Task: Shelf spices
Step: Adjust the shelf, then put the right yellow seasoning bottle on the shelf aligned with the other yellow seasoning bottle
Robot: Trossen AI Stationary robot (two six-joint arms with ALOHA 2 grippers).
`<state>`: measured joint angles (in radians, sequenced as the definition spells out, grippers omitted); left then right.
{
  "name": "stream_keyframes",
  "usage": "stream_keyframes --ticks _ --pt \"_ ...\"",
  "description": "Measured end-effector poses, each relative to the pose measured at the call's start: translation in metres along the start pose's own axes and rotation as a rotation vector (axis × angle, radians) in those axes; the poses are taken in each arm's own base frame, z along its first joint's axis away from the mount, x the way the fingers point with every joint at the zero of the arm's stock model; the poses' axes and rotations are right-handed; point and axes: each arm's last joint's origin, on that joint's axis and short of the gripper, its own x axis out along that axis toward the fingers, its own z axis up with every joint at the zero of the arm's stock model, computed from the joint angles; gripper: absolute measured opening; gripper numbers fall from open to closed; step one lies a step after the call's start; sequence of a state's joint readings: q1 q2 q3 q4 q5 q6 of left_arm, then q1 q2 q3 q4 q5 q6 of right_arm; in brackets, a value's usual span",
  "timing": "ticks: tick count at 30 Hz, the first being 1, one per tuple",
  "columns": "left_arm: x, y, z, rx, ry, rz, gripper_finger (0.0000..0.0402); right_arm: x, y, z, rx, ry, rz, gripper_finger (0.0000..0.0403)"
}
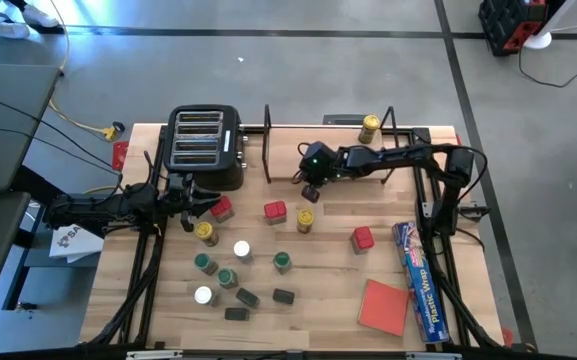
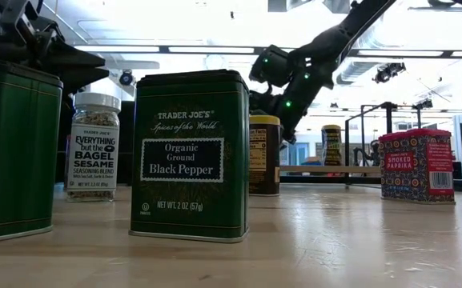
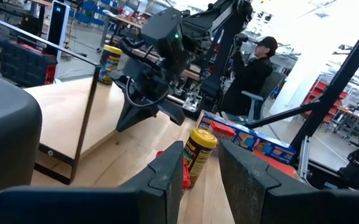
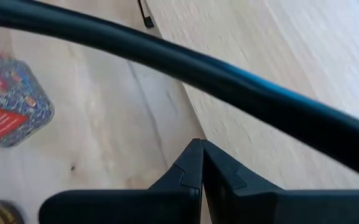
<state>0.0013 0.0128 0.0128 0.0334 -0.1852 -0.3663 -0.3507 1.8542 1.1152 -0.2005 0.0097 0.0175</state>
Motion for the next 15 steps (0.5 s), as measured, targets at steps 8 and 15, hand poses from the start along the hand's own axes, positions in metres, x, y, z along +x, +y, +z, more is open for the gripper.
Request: stream_keyframes --ticks 8,15 --pt "0.0 0.0 0.0 0.0 0.0 0.0 0.0097 0.0 -0.001 0.001 -0.036 -0.006 0.007 0.0" --pt "0.0 0.0 0.0 0.0 0.0 0.0 0.0097 -0.034 0.014 0.025 -0.078 -0.058 -0.017 0.0"
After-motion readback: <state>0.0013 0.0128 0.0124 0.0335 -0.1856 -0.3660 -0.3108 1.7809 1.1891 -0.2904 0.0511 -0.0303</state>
